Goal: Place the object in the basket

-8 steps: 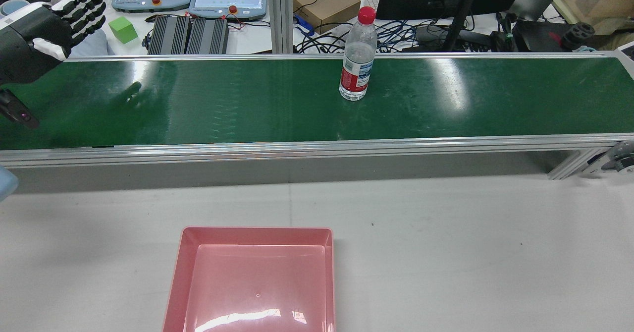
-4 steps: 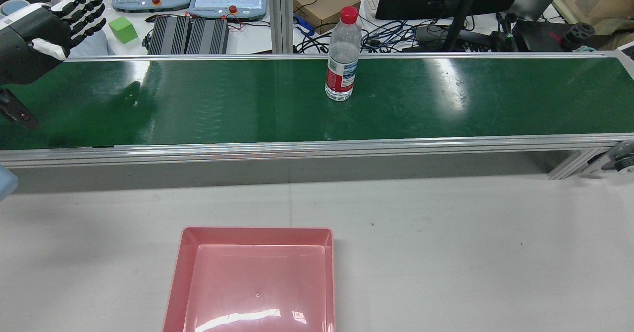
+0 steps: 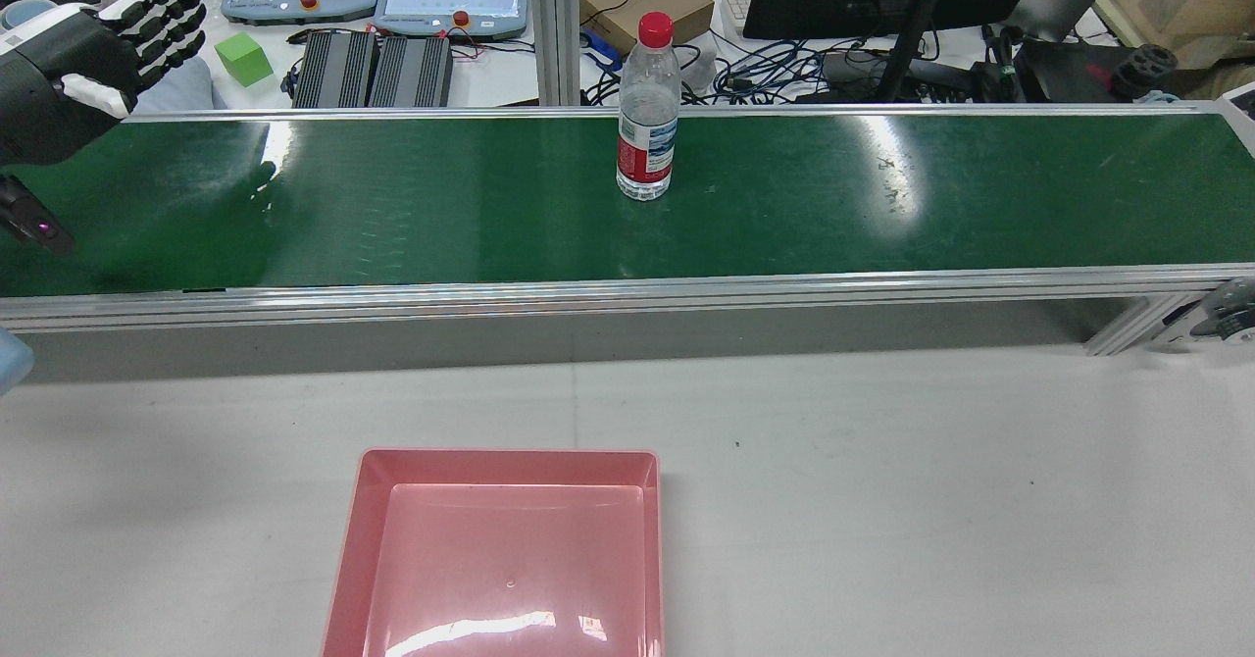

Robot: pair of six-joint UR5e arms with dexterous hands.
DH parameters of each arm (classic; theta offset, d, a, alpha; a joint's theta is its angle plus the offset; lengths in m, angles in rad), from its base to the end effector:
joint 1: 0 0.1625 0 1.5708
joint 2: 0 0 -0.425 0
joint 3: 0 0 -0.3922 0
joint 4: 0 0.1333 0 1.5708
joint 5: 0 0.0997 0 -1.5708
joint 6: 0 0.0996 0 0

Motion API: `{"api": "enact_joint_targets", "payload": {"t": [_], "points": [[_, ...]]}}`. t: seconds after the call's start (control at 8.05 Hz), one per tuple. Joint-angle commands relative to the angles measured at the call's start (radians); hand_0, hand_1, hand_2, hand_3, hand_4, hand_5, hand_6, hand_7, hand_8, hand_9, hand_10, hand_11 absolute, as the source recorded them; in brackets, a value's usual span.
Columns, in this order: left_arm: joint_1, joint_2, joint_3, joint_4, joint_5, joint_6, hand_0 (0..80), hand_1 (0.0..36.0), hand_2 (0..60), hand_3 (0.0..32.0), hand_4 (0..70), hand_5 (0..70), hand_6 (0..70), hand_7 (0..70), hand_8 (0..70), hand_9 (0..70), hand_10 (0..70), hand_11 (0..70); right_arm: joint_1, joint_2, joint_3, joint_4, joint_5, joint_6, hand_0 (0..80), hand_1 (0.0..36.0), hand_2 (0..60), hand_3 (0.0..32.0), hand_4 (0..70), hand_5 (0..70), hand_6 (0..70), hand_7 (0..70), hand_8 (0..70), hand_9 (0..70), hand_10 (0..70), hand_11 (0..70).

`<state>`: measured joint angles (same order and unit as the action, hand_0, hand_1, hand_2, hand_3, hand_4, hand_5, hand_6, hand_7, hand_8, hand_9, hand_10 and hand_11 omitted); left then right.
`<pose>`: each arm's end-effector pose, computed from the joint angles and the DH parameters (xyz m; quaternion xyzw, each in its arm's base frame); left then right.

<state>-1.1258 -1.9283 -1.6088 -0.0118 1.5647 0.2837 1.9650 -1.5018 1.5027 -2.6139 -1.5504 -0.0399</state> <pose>0.1553 -0.6367 0.4616 -0.0656 0.8329 -0.5143 0.1934 0.3392 -0.4630 0.6220 -0.1917 0.8458 -0.4885 0.0964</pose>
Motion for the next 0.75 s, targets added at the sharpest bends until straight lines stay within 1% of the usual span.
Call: {"api": "enact_joint_targets", "payload": {"t": [0.0, 0.25, 0.62], "points": [[-0.002, 0.002, 0.000, -0.002, 0.000, 0.003, 50.0, 1.6, 0.0, 1.6, 0.0, 4.9, 0.0, 0.0, 0.0, 0.0, 0.1, 1.3, 0.000, 0.000, 0.001, 0.000, 0.001, 0.000, 0.0, 0.0, 0.0, 0.0, 0.0, 0.0, 0.0, 0.0, 0.0, 0.0, 0.0, 0.0], [-0.003, 0.002, -0.005, -0.002, 0.000, 0.003, 49.9, 1.6, 0.0, 2.6, 0.0, 4.4, 0.0, 0.0, 0.0, 0.0, 0.7, 2.3, 0.000, 0.000, -0.001, 0.000, 0.001, 0.000, 0.0, 0.0, 0.0, 0.0, 0.0, 0.0, 0.0, 0.0, 0.0, 0.0, 0.0, 0.0], [-0.002, 0.000, -0.003, -0.001, 0.000, 0.002, 49.8, 1.5, 0.0, 1.6, 0.0, 4.8, 0.0, 0.0, 0.0, 0.0, 0.6, 2.1, 0.000, 0.000, -0.001, 0.000, 0.000, 0.000, 0.0, 0.0, 0.0, 0.0, 0.0, 0.0, 0.0, 0.0, 0.0, 0.0, 0.0, 0.0]]}}
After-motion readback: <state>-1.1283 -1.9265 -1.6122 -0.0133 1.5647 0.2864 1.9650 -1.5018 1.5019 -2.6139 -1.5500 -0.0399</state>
